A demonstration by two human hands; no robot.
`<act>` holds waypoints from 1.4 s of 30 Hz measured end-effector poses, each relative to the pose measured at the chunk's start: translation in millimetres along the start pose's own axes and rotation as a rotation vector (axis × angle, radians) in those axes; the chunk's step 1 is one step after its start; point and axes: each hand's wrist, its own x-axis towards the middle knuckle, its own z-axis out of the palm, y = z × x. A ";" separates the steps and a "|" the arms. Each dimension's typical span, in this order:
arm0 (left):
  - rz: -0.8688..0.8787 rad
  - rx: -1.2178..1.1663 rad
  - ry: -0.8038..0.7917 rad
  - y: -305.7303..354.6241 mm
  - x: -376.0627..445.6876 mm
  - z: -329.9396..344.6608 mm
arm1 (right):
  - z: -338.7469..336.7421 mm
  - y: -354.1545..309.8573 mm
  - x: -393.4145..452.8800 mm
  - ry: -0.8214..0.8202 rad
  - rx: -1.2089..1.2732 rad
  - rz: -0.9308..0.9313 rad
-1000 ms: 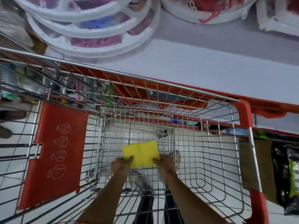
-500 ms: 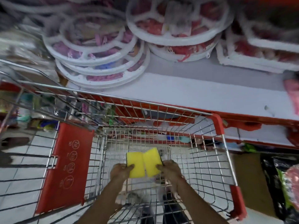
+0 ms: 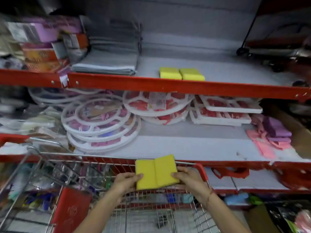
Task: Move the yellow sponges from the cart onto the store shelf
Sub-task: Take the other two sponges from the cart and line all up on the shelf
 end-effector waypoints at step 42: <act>0.741 0.851 0.247 366.0 11.9 267.2 | -272.6 -312.4 56.4 0.410 -0.292 -0.419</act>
